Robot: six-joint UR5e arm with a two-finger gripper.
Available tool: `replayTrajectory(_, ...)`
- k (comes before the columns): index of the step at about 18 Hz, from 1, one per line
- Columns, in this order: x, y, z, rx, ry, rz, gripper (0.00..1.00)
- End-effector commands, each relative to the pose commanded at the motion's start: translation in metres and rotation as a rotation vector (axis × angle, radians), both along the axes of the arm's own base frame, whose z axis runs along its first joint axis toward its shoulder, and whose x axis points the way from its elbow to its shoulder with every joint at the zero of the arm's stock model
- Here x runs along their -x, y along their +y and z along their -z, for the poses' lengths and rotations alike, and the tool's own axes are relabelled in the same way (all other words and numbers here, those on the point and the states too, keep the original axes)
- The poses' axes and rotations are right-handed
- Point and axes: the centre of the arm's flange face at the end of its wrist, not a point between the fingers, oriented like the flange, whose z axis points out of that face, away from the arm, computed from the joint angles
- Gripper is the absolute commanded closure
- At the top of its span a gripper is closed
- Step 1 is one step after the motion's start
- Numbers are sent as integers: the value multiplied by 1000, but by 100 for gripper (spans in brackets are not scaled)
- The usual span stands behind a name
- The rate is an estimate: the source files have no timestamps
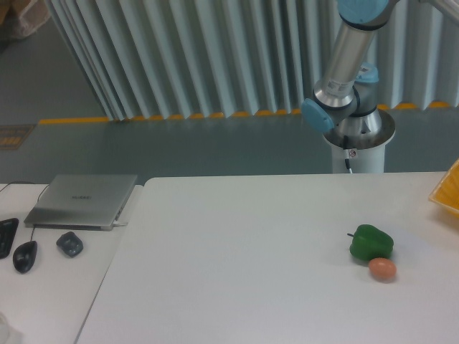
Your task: Place the red pepper on the table
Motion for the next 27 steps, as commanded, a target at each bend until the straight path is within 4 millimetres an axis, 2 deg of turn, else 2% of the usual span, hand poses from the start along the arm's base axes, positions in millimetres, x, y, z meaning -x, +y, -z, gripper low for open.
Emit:
replayTrajectory(18, 1, 7, 14, -10, 6, -33, 4)
replayTrajectory(22, 0, 10, 14, -10, 6, -29, 8)
replayTrajectory(27, -1, 12, 14, -11, 4, -25, 19)
